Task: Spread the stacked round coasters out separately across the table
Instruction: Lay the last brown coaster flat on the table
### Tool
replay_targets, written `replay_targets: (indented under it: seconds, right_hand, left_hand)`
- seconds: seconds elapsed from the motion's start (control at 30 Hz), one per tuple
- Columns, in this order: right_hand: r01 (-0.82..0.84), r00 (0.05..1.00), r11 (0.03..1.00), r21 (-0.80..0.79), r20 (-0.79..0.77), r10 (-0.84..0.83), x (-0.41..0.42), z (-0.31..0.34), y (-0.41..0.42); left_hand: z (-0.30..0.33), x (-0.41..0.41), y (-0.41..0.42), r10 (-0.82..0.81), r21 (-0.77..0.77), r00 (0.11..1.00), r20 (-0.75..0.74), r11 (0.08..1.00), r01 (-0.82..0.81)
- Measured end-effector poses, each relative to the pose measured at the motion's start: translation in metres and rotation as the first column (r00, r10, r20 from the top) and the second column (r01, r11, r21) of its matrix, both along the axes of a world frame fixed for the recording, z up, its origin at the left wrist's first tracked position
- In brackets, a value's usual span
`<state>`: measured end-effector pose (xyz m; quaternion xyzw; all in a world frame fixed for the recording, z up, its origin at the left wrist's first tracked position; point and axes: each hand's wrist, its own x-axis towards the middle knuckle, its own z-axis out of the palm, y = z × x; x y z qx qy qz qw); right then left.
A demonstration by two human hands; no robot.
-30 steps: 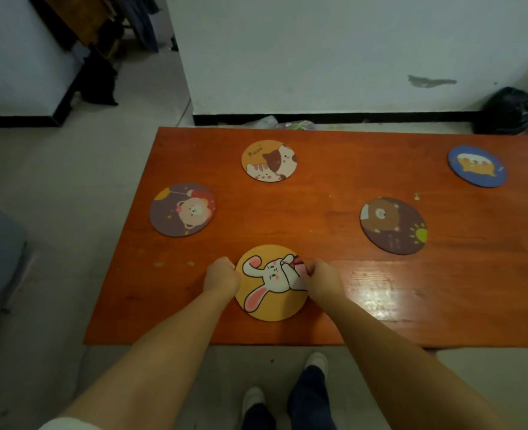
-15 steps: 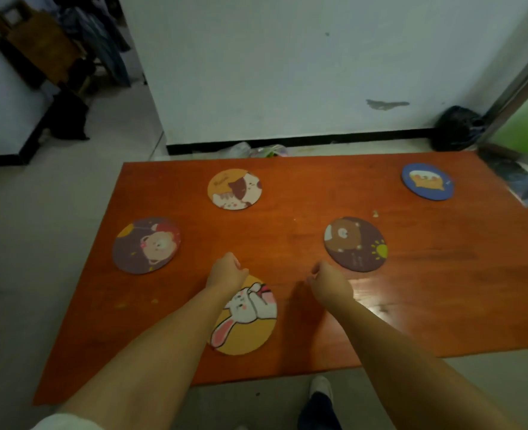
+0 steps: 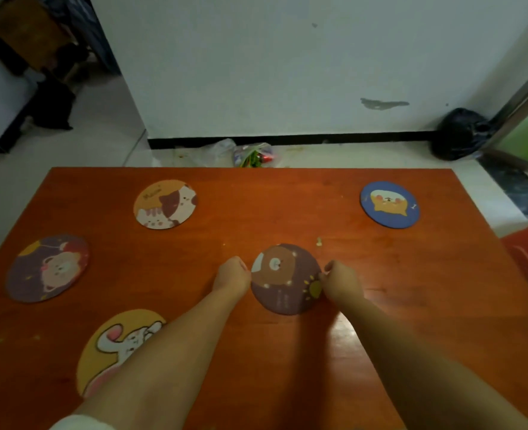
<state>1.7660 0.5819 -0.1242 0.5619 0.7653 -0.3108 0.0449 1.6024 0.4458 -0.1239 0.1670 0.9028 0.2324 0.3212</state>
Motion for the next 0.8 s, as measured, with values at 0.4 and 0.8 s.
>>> replay_targets:
  seconds: [0.4, 0.8]
  right_hand:
    - [-0.004, 0.999, 0.989, -0.146, -0.04, -0.001, -0.015, -0.019, 0.019]
    - [0.05, 0.986, 0.993, -0.103, -0.152, -0.065, 0.027, 0.007, 0.029]
  left_hand:
    - [-0.007, 0.013, 0.026, 0.191, -0.06, 0.981, 0.034, 0.98, -0.188]
    - [0.013, 0.035, 0.044, 0.203, 0.137, 0.963, 0.175, 0.964, -0.229]
